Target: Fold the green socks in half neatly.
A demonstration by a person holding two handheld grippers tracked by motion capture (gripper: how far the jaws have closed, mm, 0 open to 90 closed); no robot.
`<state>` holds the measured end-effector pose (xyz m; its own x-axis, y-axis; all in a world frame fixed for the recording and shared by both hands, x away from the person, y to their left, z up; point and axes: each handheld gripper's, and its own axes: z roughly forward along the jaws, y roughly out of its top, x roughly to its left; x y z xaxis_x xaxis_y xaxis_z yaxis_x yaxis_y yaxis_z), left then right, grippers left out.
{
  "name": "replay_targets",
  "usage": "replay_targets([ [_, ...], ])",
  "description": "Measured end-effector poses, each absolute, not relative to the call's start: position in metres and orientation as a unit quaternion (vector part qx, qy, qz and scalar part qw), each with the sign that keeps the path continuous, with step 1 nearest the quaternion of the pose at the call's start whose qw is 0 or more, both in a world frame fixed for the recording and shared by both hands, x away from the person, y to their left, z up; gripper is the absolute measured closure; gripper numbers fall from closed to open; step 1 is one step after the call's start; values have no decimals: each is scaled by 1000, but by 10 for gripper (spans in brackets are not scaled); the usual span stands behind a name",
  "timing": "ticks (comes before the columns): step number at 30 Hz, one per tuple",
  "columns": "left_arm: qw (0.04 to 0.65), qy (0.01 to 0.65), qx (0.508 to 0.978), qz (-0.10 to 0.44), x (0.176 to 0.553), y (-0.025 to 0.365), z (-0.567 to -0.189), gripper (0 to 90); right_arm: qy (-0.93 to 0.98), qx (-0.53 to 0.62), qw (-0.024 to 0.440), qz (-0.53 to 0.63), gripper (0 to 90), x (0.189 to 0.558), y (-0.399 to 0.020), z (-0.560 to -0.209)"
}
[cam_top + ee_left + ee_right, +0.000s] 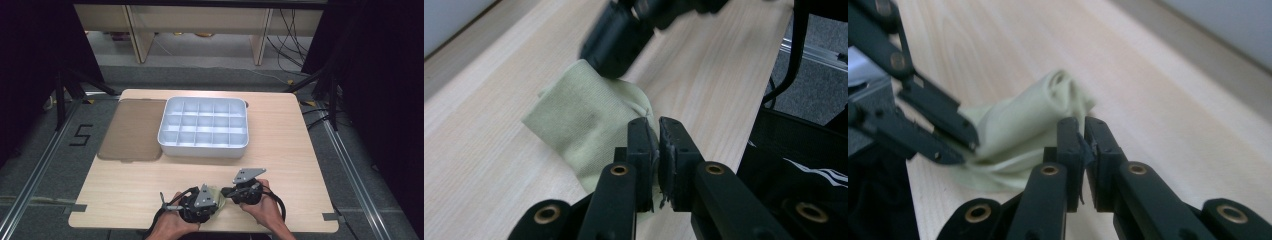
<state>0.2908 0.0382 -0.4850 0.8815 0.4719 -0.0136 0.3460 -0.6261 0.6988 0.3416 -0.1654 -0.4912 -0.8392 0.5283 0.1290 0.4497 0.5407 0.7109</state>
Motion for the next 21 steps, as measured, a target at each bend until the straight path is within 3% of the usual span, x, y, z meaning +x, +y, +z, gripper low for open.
replay_targets([
  [6,348,209,910,86,290,32,-490,829,860,284,64,418,861,344,-173,-479],
  [21,348,215,908,90,288,29,-494,825,862,261,15,434,867,338,-155,-480],
])
